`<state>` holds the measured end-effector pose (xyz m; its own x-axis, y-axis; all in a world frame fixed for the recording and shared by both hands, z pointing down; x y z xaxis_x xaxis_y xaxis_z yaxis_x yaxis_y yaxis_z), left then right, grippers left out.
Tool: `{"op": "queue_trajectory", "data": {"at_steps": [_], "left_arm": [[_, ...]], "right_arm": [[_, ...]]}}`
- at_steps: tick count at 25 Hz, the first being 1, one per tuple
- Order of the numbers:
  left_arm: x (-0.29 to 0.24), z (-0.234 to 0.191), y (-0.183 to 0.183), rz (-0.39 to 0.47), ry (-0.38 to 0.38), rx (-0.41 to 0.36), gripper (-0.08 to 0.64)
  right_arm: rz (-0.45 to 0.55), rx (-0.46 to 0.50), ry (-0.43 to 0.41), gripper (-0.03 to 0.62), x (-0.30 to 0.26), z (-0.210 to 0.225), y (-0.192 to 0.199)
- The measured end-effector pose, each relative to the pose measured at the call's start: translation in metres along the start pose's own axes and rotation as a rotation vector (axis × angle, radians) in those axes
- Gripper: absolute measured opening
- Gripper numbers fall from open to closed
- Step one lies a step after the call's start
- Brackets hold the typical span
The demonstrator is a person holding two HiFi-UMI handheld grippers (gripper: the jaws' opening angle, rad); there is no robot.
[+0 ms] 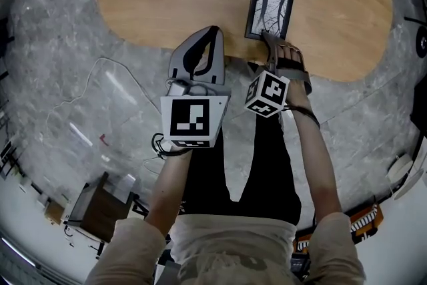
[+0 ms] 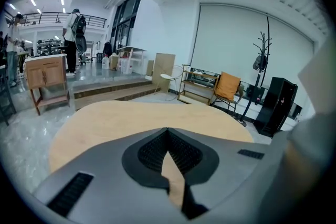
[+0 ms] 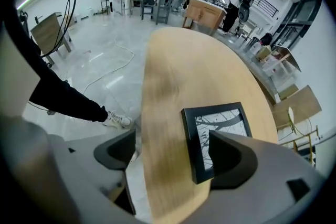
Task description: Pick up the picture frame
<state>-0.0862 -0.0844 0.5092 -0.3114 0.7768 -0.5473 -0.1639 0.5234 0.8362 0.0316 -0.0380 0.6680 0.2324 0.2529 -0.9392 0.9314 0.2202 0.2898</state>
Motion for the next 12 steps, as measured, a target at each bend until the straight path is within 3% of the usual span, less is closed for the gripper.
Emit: {"op": "queue_trajectory", "data": {"at_steps": [12], "left_arm": [[0.0, -0.005, 0.012, -0.019, 0.016, 0.023, 0.009]], "right_arm": [[-0.053, -0.042, 0.012, 0.423, -0.014, -0.004, 0.005]]}}
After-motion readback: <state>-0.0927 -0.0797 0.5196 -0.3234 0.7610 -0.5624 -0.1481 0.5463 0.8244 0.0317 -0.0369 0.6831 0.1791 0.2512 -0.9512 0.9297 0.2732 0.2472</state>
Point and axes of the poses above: the fingertips, and each gripper's own axes: x backward along the fingers, z to its right, y out of its underside, the point moved 5 cm from there along x, backward along the fingers, and after that the axes turned 7 degrees about -x, right-handed, at the moved point
